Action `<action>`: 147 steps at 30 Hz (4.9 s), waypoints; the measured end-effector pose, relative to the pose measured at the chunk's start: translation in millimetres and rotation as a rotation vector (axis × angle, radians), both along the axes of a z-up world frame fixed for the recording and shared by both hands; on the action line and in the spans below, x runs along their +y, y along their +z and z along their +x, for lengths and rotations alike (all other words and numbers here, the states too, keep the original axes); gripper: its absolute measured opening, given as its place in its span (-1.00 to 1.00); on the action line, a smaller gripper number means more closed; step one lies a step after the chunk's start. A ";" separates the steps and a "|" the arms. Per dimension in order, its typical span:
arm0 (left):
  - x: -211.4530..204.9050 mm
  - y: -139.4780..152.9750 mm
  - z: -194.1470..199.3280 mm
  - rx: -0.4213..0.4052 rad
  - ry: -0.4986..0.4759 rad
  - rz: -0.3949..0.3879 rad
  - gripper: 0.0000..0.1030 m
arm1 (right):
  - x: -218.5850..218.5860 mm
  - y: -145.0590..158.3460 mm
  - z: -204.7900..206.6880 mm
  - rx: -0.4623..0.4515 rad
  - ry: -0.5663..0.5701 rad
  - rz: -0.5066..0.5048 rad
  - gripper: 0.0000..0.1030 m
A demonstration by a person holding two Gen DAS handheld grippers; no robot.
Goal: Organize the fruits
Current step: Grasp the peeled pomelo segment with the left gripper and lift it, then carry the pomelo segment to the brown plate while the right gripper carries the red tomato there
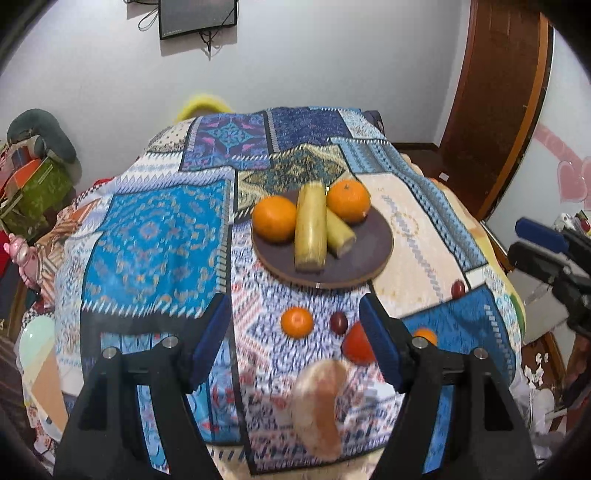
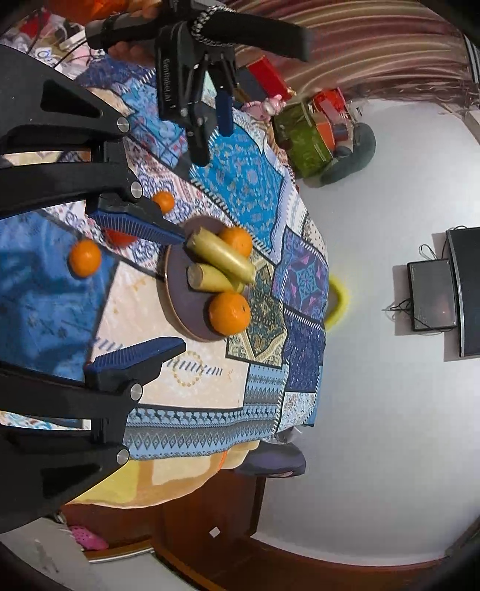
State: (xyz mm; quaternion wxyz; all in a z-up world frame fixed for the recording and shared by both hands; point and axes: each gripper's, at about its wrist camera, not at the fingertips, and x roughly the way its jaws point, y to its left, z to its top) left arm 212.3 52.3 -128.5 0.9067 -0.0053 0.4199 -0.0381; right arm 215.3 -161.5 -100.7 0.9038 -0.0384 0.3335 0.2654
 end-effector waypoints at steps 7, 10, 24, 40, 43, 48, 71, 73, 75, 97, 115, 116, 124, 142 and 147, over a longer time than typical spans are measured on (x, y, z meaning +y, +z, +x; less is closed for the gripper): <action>10.0 -27.3 -20.2 0.063 0.014 -0.006 0.40 | 7.8 -4.3 -16.4 0.017 0.018 0.010 0.07; 9.4 -40.6 -24.6 0.094 0.008 -0.002 0.40 | 10.9 -9.2 -19.8 0.029 0.021 0.014 0.07; -5.3 -95.8 -26.1 0.221 -0.053 -0.001 0.39 | 28.6 -36.1 -15.4 0.102 0.051 -0.007 0.07; -15.3 -117.3 -13.7 0.219 -0.092 0.001 -0.16 | 46.4 -61.3 -2.1 0.171 0.087 -0.029 0.07; -16.6 -115.8 -13.5 0.210 -0.099 0.007 -0.17 | 53.5 -67.0 -0.5 0.182 0.100 -0.047 0.07; 4.2 -110.2 -16.3 0.202 -0.056 -0.040 -0.18 | 62.8 -74.2 2.2 0.200 0.122 -0.067 0.07; 27.9 -67.3 -24.4 0.086 -0.008 -0.062 -0.18 | 101.5 -117.9 22.6 0.283 0.195 -0.173 0.07; 26.1 -64.6 -24.2 0.078 -0.010 -0.065 -0.18 | 101.2 -121.9 24.8 0.299 0.189 -0.166 -0.02; 25.1 -62.3 -23.8 0.074 -0.011 -0.066 -0.18 | 99.8 -121.5 23.8 0.286 0.188 -0.161 -0.07; -9.7 -12.5 19.1 -0.039 -0.062 -0.057 -0.18 | 45.1 -64.4 41.7 0.171 0.081 -0.047 -0.09; -36.3 -23.9 95.0 -0.057 -0.056 -0.075 -0.18 | 31.1 -55.5 96.7 0.096 0.037 0.000 -0.09; -36.6 -26.1 98.5 -0.055 -0.053 -0.077 -0.18 | 32.3 -56.9 99.5 0.094 0.038 -0.006 -0.09; -37.3 -42.7 128.9 -0.036 -0.029 -0.096 -0.18 | 39.5 -71.3 115.2 0.106 0.062 -0.033 -0.09; -47.3 -55.7 151.1 -0.040 -0.024 -0.052 -0.17 | 38.3 -102.9 142.4 0.187 0.083 -0.036 -0.09; -44.0 -54.0 151.3 -0.040 -0.013 -0.052 -0.17 | 39.0 -106.8 144.2 0.197 0.081 -0.039 -0.08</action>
